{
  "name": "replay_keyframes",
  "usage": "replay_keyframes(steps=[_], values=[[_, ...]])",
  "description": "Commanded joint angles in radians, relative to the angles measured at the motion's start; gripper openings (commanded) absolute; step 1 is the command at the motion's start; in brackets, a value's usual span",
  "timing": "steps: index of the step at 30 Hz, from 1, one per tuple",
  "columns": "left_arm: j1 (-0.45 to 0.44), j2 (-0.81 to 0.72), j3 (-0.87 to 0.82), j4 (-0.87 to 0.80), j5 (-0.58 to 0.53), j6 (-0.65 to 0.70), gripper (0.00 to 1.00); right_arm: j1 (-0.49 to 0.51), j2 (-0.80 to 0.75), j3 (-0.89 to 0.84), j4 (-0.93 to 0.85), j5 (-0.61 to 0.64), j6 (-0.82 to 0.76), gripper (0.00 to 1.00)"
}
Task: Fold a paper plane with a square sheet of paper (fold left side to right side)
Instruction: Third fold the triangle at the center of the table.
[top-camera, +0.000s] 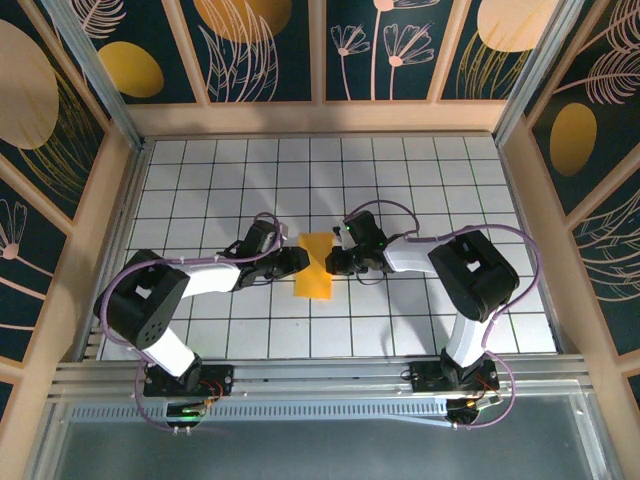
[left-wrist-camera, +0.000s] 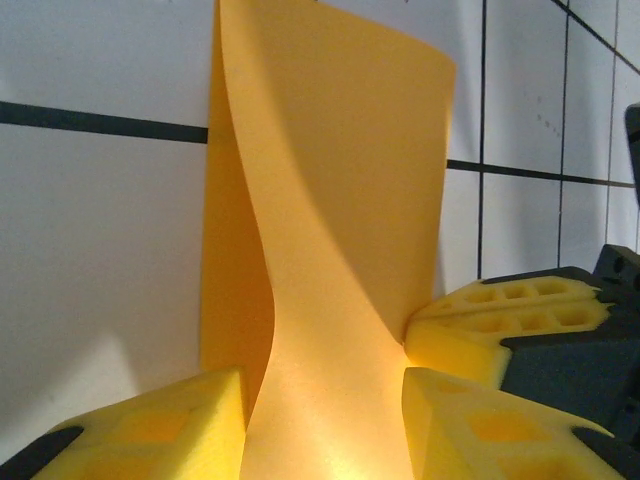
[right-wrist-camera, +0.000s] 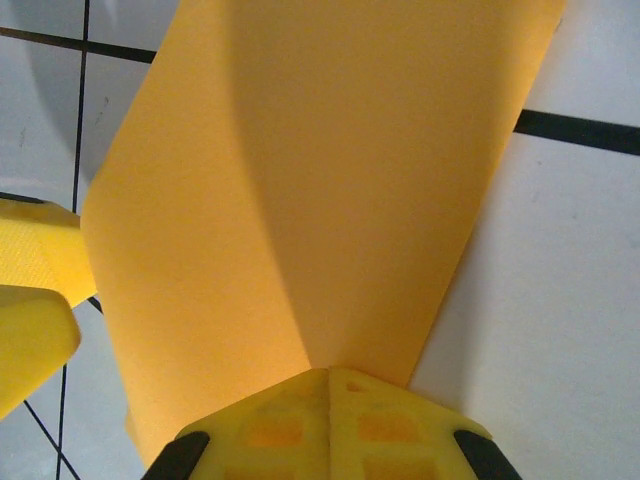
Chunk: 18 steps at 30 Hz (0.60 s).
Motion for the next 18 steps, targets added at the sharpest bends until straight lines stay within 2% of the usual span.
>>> replay_keyframes(steps=[1, 18], values=[[-0.003, 0.014, 0.022, 0.001, 0.021, 0.031, 0.44, -0.014, -0.007, -0.027, -0.083, 0.055, -0.033, 0.00], [0.009, 0.056, 0.095, -0.025, 0.073, 0.145, 0.44, -0.032, -0.008, -0.028, -0.091, 0.067, -0.049, 0.00]])
